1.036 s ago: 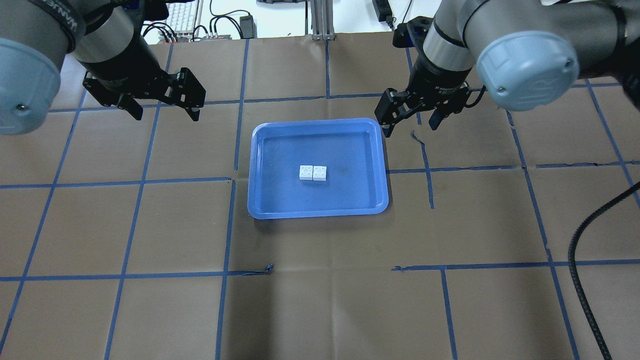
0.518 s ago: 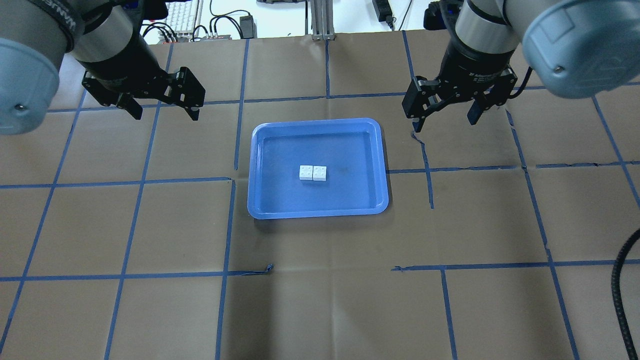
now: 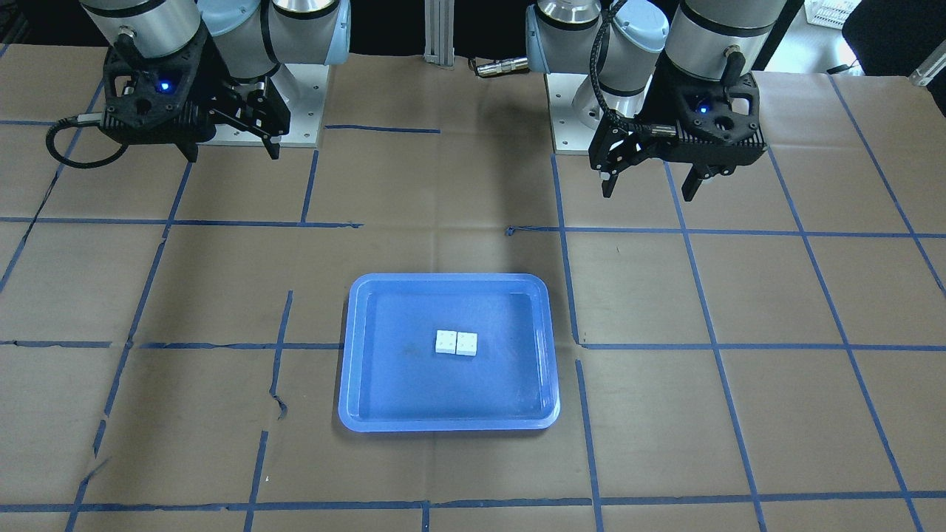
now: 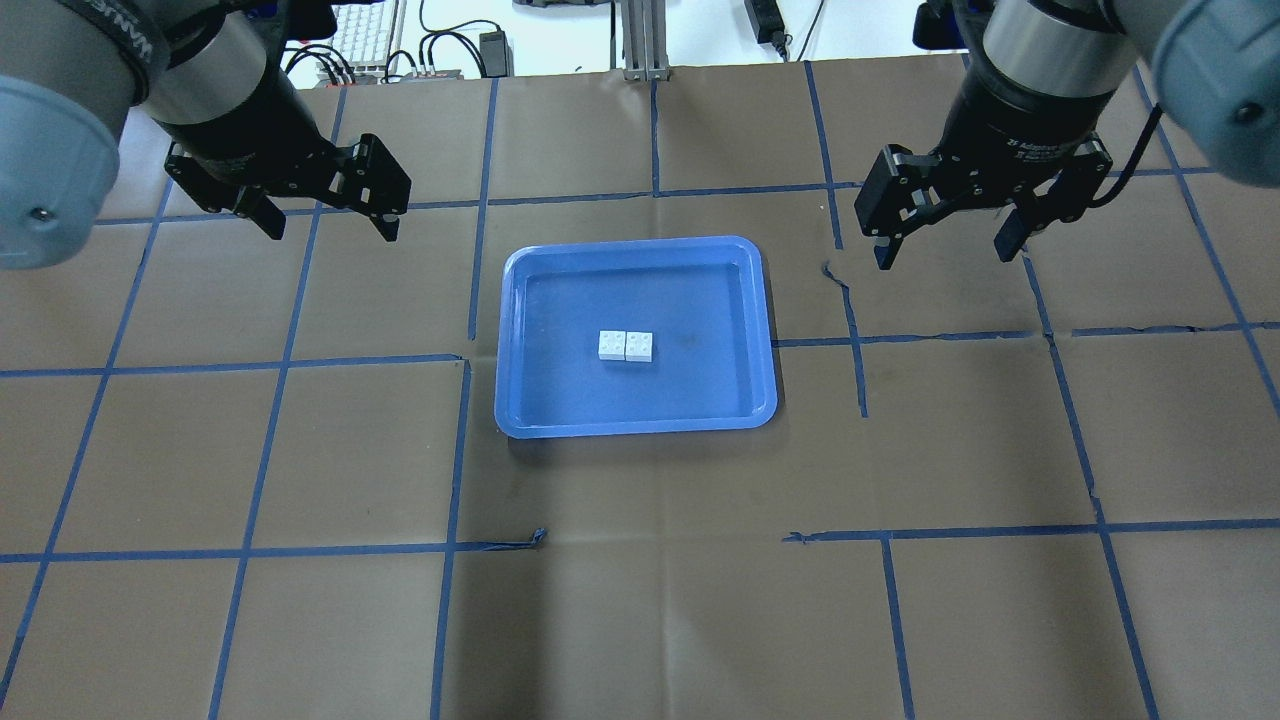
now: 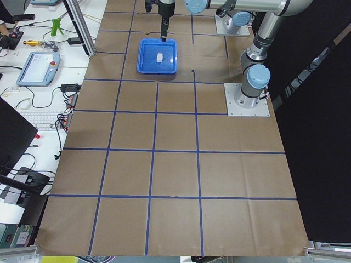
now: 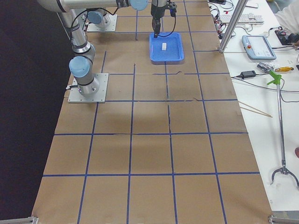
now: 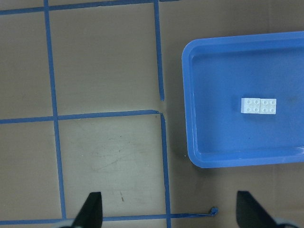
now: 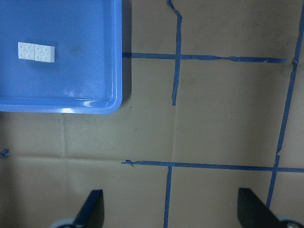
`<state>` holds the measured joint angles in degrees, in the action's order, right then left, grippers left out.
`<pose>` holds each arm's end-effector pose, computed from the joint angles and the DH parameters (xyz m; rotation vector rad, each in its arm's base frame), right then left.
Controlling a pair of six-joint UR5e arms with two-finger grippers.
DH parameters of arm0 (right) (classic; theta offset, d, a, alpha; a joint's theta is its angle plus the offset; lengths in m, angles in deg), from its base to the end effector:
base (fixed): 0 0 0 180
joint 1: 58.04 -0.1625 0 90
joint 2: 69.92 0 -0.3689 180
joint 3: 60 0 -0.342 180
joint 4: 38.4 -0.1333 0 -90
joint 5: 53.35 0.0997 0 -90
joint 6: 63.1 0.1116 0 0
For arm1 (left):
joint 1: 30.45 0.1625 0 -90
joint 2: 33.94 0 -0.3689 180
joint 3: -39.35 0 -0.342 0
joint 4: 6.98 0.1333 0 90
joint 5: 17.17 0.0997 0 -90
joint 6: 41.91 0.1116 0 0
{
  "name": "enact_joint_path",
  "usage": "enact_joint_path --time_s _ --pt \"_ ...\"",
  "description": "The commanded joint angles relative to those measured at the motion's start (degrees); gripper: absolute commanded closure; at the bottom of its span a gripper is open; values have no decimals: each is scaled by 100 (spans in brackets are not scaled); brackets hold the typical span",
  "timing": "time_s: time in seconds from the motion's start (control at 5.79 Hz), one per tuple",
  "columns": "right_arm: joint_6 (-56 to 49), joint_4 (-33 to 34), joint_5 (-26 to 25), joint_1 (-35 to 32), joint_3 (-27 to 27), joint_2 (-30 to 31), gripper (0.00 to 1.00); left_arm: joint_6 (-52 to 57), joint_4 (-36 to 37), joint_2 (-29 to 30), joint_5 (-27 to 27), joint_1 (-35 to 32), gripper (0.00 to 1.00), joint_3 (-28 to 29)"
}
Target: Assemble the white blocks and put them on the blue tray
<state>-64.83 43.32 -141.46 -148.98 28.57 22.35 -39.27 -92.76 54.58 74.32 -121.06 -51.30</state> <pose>0.1438 -0.4148 0.4340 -0.0703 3.1048 0.1238 -0.1351 -0.4402 0.4339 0.0864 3.1099 -0.1365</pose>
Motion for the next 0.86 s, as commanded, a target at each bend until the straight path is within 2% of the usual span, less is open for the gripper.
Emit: enact_joint_path --time_s 0.0,0.69 --pt "33 -34 -4 49 11 99 0 0 0 -1 0 0 1 4" --pt "129 -7 -13 120 20 99 0 0 0 -1 0 0 1 4"
